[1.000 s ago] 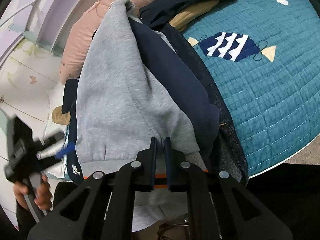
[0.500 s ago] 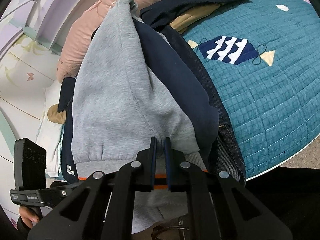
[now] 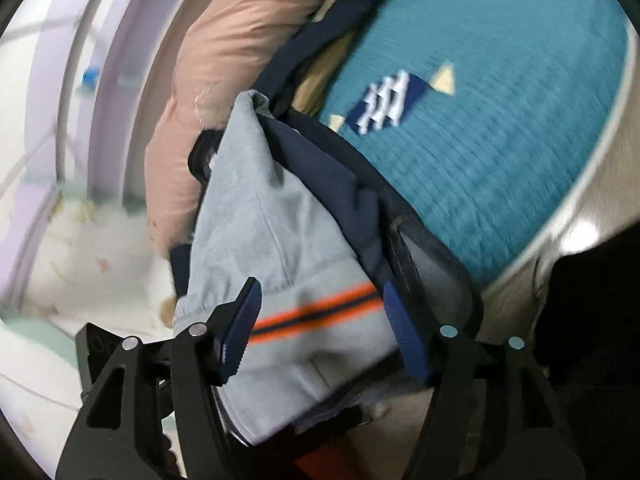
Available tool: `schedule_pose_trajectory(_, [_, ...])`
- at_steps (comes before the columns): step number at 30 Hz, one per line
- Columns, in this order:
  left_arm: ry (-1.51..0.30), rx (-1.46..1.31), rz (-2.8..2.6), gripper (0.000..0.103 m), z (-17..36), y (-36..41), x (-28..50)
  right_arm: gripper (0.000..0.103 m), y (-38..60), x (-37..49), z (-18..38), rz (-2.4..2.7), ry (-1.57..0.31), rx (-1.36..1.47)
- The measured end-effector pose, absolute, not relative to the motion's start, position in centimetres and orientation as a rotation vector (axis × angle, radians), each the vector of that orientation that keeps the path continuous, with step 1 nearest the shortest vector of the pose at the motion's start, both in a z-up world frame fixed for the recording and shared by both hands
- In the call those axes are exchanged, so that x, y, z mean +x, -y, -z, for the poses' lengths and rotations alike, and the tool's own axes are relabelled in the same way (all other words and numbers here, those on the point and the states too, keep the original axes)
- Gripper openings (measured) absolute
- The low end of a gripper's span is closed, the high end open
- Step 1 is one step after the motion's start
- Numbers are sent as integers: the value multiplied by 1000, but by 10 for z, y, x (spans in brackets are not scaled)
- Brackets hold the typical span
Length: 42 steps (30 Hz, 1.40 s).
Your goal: Fold large clothes
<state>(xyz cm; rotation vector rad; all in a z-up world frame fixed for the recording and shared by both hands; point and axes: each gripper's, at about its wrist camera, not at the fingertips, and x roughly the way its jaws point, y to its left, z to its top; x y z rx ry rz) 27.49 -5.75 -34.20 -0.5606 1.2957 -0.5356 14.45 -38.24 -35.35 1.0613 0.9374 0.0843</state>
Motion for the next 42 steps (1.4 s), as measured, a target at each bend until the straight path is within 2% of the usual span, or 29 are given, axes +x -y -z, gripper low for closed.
schedule_pose_trajectory(5, [-1258, -578, 565, 19, 321, 67, 292, 62, 390, 137, 382, -71, -990, 1348])
schedule_pose_trajectory(11, [-1246, -571, 573, 19, 310, 74, 303, 64, 378, 124, 408, -59, -950, 1717])
schedule_pose_trajectory(17, [-1251, -579, 569, 19, 312, 77, 306, 71, 361, 126, 421, -90, -892, 1882])
schedule_pose_trajectory(25, [-1266, -584, 577, 19, 319, 73, 303, 76, 361, 147, 432, -85, -792, 1915])
schedule_pose_trajectory(27, [-1273, -578, 580, 19, 323, 71, 301, 70, 359, 155, 433, -96, -813, 1890])
schedule_pose_trajectory(28, [-1274, -573, 581, 19, 325, 71, 301, 52, 358, 158, 430, -107, -821, 1855])
schedule_pose_trajectory(29, [-1281, -565, 579, 19, 327, 69, 300, 40, 357, 162, 428, -121, -816, 1827])
schedule_pose_trajectory(30, [-1289, -559, 581, 19, 329, 68, 300, 35, 359, 164, 424, -131, -830, 1786])
schedule_pose_trajectory(31, [-1299, -556, 584, 20, 331, 68, 300, 26, 361, 164, 420, -143, -839, 1761])
schedule_pose_trajectory(32, [-1320, -549, 600, 20, 334, 67, 299, 23, 363, 165, 417, -151, -843, 1740])
schedule_pose_trajectory(33, [-1337, -539, 613, 22, 335, 68, 298, 22, 368, 166, 409, -157, -857, 1686])
schedule_pose_trajectory(35, [-1379, -495, 656, 36, 335, 72, 295, 21, 375, 170, 393, -172, -880, 1580])
schedule_pose_trajectory(37, [-1387, -452, 695, 72, 330, 74, 291, 21, 388, 172, 380, -182, -904, 1495])
schedule_pose_trajectory(39, [-1362, -404, 728, 79, 319, 76, 290, 21, 401, 169, 367, -185, -941, 1391])
schedule_pose_trajectory(42, [-1320, -359, 756, 79, 305, 75, 298, 21, 428, 169, 356, -172, -1020, 1230])
